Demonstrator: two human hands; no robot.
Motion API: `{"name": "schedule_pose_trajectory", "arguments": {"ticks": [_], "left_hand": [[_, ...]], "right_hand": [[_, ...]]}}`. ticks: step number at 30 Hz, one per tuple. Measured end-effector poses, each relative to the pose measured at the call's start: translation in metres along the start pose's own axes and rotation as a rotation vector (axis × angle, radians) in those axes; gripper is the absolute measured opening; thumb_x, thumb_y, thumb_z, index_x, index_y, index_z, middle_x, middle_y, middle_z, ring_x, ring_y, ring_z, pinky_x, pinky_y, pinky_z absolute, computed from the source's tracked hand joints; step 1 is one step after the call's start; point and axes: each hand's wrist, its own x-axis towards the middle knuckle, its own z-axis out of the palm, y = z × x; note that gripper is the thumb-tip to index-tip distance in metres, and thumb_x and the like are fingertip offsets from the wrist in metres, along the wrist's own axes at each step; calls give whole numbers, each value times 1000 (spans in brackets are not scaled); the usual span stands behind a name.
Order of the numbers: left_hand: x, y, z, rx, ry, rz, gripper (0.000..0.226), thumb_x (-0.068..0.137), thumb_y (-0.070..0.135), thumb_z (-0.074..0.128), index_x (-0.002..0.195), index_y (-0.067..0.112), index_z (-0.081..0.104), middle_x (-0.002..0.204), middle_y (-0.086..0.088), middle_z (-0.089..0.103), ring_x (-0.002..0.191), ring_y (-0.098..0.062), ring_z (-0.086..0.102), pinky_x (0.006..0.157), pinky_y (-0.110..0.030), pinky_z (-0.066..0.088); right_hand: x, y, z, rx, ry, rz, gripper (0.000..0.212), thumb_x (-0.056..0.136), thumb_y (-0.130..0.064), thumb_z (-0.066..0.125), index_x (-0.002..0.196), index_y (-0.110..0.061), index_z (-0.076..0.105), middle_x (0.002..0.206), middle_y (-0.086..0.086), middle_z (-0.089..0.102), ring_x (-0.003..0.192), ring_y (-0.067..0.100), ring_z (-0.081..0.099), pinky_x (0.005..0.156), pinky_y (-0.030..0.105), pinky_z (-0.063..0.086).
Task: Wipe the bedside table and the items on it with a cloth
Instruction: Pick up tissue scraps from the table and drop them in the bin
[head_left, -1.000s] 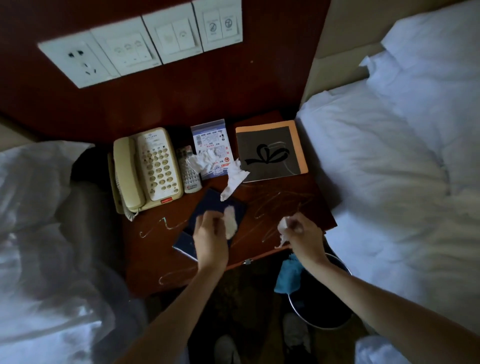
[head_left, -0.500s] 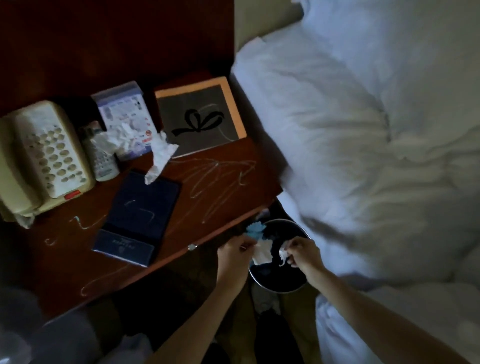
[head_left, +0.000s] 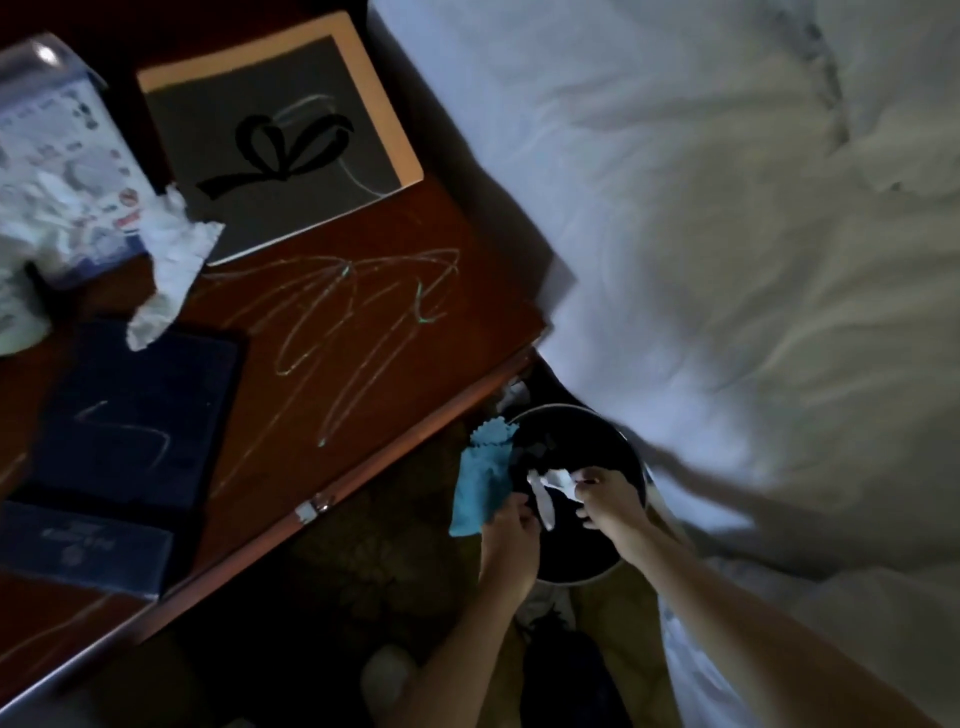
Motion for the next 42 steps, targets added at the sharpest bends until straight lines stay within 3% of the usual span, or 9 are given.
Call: {"name": "schedule_pose_trajectory", "arguments": {"ticks": [4,11,17,21,24,28,31,34,42], "left_hand": [[2,-8,-3,-43,-69,-56,33,96,11,44,129,9,49,124,-9,60,106,-16,56,82,-21,41],[-14,3,-46,-9,-14,-22,24,96,17,46,116,13,58,121,-6,64,111,-18,59,83,-21,41],[-54,27,-104,4,13,32,24,94,11,44,108,11,64,120,-7,65,109,-17,61,86,-22,45],[-87,41,-147,51,59,67,22,95,14,46,110,13,63,116,-6,66,101,-12,61,76,-12,41],[-113,56,-179,4,91,63,22,95,14,48,113,12,61,115,-7,65,100,-14,62,84,-22,47],[-140,73,-218,44,120,125,17,95,18,48,107,21,60,107,3,64,91,-4,60,69,-15,44],[-152,82,-248,24,184,132,15,95,17,48,105,19,60,104,3,62,85,-4,57,66,-15,41],[-160,89,-276,3,219,101,21,97,20,45,114,18,58,110,1,62,82,-5,58,61,-16,45],[-158,93,-334,-9,372,106,21,98,17,46,114,18,59,112,-2,64,78,-11,59,62,-28,49]], "right_hand": [[6,8,2,-17,-25,7,26,88,-14,51,112,-17,60,74,12,63,65,31,59,58,35,42],[-32,-19,12,2,-30,-51,13,83,-16,56,77,-23,63,82,6,65,81,27,65,77,44,54],[-83,-68,7,40,-44,-130,18,81,-10,58,70,-23,63,83,9,67,80,26,63,71,37,49],[-122,-106,-5,-34,-73,-193,17,81,-8,57,71,-20,64,75,6,67,73,25,63,72,41,51],[-154,-135,-11,-76,-73,-243,13,81,-6,56,74,-14,63,71,9,64,70,26,61,74,44,51],[-193,-173,-13,-128,-39,-340,11,78,-4,56,72,-2,65,69,12,62,64,26,57,61,39,47],[-217,-203,-8,-139,-51,-392,19,79,-4,57,67,-18,63,71,6,65,65,20,62,58,31,49],[-233,-232,1,-153,-83,-447,22,82,-5,57,68,-21,60,72,4,64,63,15,61,50,21,45],[-255,-297,42,-281,-103,-656,9,85,-8,58,90,-14,63,88,4,63,72,12,58,53,18,41]]}}
